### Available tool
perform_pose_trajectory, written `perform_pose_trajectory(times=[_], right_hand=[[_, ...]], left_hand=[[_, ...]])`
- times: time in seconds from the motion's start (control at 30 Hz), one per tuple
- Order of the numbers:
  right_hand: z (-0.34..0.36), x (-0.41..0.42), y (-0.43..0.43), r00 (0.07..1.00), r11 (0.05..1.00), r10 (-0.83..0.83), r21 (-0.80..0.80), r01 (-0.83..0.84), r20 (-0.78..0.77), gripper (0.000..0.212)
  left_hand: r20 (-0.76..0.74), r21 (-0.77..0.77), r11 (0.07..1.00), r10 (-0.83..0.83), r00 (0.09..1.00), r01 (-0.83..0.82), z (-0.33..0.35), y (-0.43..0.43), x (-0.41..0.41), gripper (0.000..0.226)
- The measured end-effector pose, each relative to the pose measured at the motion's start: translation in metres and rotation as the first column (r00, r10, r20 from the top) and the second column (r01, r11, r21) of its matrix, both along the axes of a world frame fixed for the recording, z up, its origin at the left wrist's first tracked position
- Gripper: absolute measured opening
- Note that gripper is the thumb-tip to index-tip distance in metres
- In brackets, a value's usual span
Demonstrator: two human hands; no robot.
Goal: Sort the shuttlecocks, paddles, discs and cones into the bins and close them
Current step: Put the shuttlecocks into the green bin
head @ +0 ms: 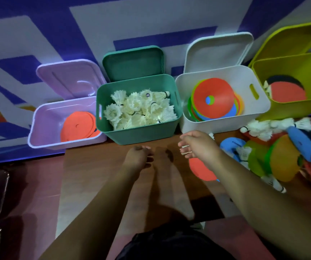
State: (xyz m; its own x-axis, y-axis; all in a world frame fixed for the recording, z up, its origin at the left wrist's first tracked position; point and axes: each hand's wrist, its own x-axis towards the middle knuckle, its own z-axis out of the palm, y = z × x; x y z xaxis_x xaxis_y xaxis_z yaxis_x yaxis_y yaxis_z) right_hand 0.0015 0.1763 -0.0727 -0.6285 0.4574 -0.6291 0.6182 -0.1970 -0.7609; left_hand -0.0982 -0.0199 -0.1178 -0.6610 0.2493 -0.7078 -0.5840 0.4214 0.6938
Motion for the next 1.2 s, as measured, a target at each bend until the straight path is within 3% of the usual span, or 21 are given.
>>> perform_pose_trajectory(times=[0.27,0.47,0.57,0.67,0.77,0.93,1.03,1.1,1.2], right_hand=[[-0.017,0.078,0.067,0.985,0.986,-0.167,0.016,0.167,0.036,0.011],[-0.033,0.120,0.097,0.974,0.977,-0.213,0.020,0.212,0.070,0.013],[-0.037,0.136,0.104,0.972,0.975,-0.221,0.037,0.219,0.083,0.014],[-0.042,0.149,0.109,0.971,0.975,-0.222,0.044,0.219,0.090,0.015],[-0.049,0.156,0.113,0.970,0.974,-0.225,0.030,0.223,0.094,0.015],[-0.055,0.158,0.117,0.975,0.980,-0.201,0.021,0.200,0.090,0.017],[-0.055,0.151,0.120,0.983,0.986,-0.167,0.030,0.165,0.080,0.019],[-0.058,0.141,0.120,0.983,0.985,-0.171,0.002,0.171,0.064,0.018],[-0.066,0.120,0.121,0.980,0.979,-0.198,-0.038,0.199,0.032,0.021]], left_hand=[[-0.006,-0.080,0.967,-0.245,0.970,0.243,-0.011,0.083,0.046,0.023],[-0.113,-0.193,0.892,-0.435,0.894,0.409,-0.012,0.126,0.072,0.018],[-0.198,-0.265,0.879,-0.452,0.870,0.396,-0.016,0.136,0.076,0.008],[-0.231,-0.352,0.858,-0.468,0.853,0.375,-0.022,0.145,0.077,0.027],[-0.222,-0.294,0.883,-0.436,0.872,0.366,-0.029,0.152,0.080,0.025],[-0.236,-0.358,0.844,-0.497,0.835,0.401,-0.036,0.151,0.084,0.034],[-0.316,-0.361,0.854,-0.491,0.812,0.375,-0.032,0.143,0.087,0.020],[-0.329,-0.319,0.893,-0.419,0.846,0.318,-0.029,0.133,0.088,0.010],[-0.366,-0.291,0.928,-0.332,0.870,0.232,-0.019,0.113,0.090,0.012]])
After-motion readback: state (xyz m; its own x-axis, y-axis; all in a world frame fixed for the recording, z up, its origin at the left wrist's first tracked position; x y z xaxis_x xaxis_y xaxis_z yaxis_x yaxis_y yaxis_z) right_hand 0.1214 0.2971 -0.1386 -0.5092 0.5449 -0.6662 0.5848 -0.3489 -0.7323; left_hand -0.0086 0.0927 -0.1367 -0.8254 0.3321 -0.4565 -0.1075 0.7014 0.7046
